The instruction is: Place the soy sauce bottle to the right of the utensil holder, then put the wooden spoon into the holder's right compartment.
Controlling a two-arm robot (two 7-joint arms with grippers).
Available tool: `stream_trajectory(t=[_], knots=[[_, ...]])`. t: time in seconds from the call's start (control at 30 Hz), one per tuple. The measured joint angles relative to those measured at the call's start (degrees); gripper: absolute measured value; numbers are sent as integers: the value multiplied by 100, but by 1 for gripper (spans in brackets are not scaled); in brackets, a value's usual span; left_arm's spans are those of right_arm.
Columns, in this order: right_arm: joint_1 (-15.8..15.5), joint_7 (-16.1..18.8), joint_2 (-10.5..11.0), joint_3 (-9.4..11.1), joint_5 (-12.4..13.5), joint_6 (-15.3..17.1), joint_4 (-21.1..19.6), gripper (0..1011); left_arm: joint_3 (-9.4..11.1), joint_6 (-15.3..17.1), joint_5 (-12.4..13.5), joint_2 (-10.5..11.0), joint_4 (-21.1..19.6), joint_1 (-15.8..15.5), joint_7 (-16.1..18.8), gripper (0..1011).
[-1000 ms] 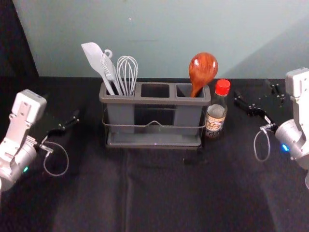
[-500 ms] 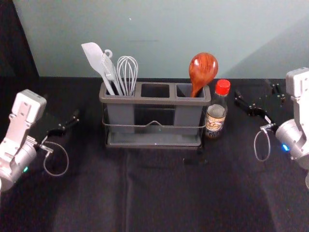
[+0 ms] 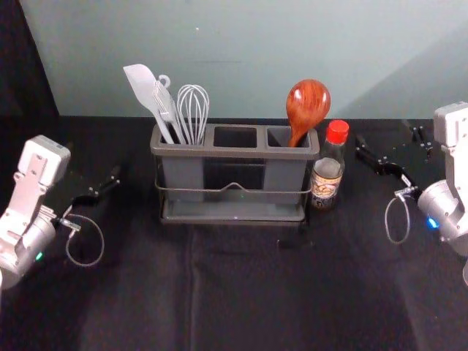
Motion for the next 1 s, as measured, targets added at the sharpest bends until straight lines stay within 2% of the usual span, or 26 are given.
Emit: stream_trajectory(t=[1.0], knots=[[0,5,0,0,0,0,0,1002,0,0,0,0,0,0,0,1000]])
